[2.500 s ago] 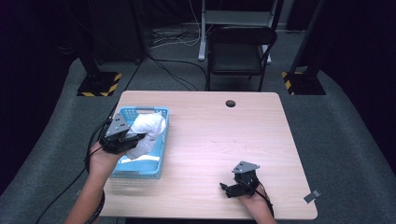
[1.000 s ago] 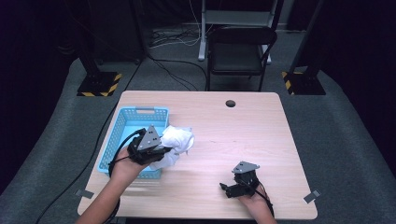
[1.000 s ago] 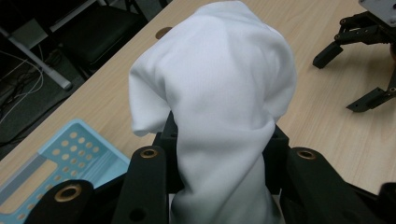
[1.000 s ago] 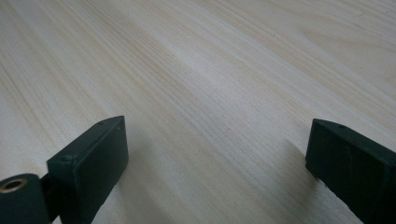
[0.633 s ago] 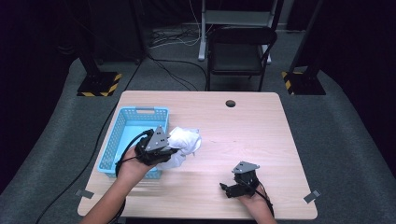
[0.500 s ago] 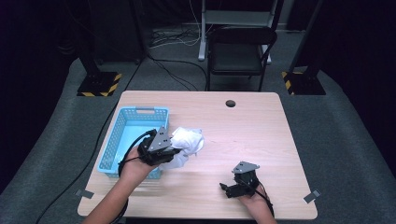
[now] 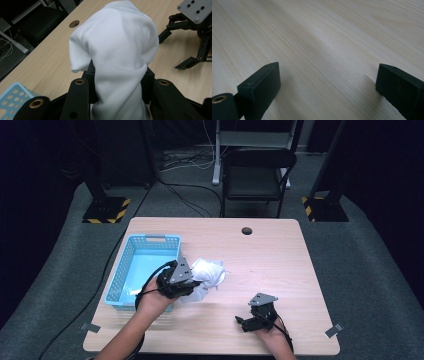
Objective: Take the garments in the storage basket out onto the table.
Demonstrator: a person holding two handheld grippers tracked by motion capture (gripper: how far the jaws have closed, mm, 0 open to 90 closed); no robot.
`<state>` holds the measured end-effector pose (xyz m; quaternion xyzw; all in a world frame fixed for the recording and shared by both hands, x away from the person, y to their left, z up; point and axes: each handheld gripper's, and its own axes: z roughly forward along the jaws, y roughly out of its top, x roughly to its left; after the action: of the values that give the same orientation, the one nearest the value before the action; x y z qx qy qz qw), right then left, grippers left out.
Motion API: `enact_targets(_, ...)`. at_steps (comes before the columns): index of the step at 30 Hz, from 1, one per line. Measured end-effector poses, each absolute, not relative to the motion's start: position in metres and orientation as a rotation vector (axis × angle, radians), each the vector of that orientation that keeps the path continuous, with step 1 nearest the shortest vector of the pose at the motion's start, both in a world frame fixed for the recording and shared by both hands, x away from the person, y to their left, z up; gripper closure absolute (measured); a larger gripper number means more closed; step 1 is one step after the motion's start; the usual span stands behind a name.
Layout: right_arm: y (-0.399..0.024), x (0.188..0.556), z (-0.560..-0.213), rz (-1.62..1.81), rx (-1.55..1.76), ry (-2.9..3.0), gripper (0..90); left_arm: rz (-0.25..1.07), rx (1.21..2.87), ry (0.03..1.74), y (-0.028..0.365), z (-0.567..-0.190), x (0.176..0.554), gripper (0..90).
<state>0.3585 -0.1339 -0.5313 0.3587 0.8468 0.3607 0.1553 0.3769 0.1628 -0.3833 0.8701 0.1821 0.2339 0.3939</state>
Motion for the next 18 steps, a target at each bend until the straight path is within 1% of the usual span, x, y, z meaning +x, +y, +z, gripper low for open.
enact_targets(9, -0.134, 0.358, -0.531, 1.035, 1.025, 2.429, 5.4, 0.572, 2.237, 0.421, 0.147, -0.396, 0.374, 63.9)
enact_targets(18, -0.134, 0.358, -0.531, 1.035, 1.020, 2.431, 5.3, 0.548, 2.242, 0.422, 0.141, -0.407, 0.375, 63.9)
